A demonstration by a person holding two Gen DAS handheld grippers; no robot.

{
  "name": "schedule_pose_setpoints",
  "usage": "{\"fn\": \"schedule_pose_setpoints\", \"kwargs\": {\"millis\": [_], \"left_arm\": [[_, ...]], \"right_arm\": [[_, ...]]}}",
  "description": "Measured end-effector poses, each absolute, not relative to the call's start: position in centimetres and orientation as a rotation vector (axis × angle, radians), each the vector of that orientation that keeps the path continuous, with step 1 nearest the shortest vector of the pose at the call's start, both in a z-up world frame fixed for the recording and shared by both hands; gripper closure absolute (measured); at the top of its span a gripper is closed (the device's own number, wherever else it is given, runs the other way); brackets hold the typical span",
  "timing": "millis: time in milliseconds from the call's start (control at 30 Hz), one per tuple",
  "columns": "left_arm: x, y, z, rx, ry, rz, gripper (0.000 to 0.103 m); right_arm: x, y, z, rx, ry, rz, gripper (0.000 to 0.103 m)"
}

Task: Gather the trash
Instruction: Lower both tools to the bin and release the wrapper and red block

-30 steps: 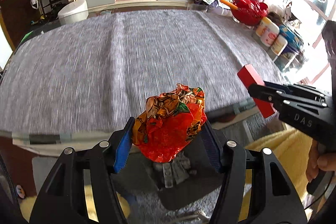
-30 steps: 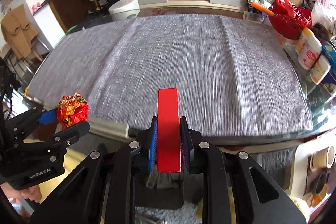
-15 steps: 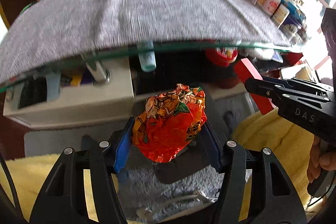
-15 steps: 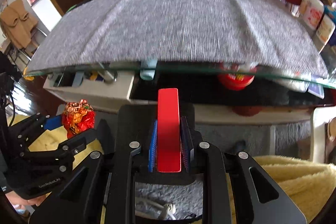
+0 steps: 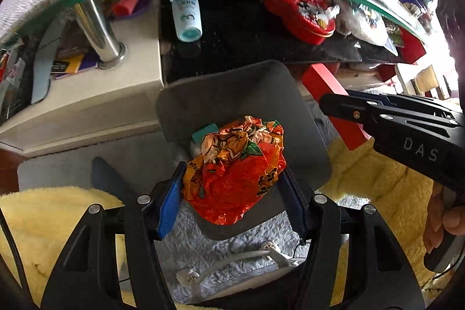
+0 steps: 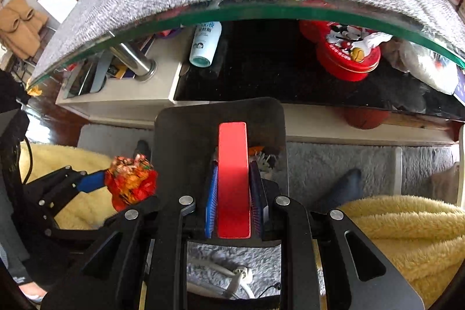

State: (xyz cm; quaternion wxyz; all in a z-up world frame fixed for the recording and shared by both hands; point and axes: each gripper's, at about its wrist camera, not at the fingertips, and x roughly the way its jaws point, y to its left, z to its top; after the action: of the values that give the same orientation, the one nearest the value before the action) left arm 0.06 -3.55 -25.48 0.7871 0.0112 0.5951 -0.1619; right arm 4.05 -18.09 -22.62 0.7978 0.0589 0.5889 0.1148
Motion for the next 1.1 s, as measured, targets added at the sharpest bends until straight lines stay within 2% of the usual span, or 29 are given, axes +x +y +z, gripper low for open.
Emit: {"fn": "schedule_pose_setpoints", "kwargs": {"millis": [300,400,433,467,500,567,667,833,867,1100], "left_arm": [[1.1,-3.6,-25.8,0.039,1.288,-0.330,0.041],[1.3,-3.4,-25.8,0.035,1.291,-0.319,0.036],[1.4,-3.3,-25.8,0.035,1.290,-0.313,0.030],[1.4,-3.2,-25.7,0.036,1.287,-0.305,0.024],[1.4,-3.0,-25.6,0.038,1.283,-0.300,0.023],[1.5,-2.8,-25.2,0.044,1.272,-0.287,0.018],[1.6,-2.3,-24.0,0.049,1.233,-0.266,0.008],[1.8,-0.9,-20.4,0.046,1.140,-0.237,0.008],[1.9,-0.5,-19.2,0.045,1.107,-0.229,0.008],[2.2,0.8,-11.5,0.073,0.912,-0.199,0.008]], "right_arm": [[5.4,-18.1,-22.8,0.133,1.269,0.245,0.079],[5.7,-18.3,-22.5,0.135,1.258,0.228,0.079],[5.8,-18.4,-22.3,0.136,1.253,0.219,0.079],[5.9,-18.6,-22.2,0.135,1.249,0.215,0.075],[6.0,-18.7,-22.0,0.130,1.241,0.204,0.072],[5.9,-19.3,-21.4,0.123,1.214,0.177,0.046],[5.8,-20.2,-20.3,0.135,1.179,0.150,0.030],[5.4,-22.0,-17.3,0.132,1.088,0.095,0.008],[5.4,-22.3,-16.6,0.128,1.067,0.090,0.005],[4.5,-23.3,-10.3,0.072,0.894,0.079,0.003]]}}
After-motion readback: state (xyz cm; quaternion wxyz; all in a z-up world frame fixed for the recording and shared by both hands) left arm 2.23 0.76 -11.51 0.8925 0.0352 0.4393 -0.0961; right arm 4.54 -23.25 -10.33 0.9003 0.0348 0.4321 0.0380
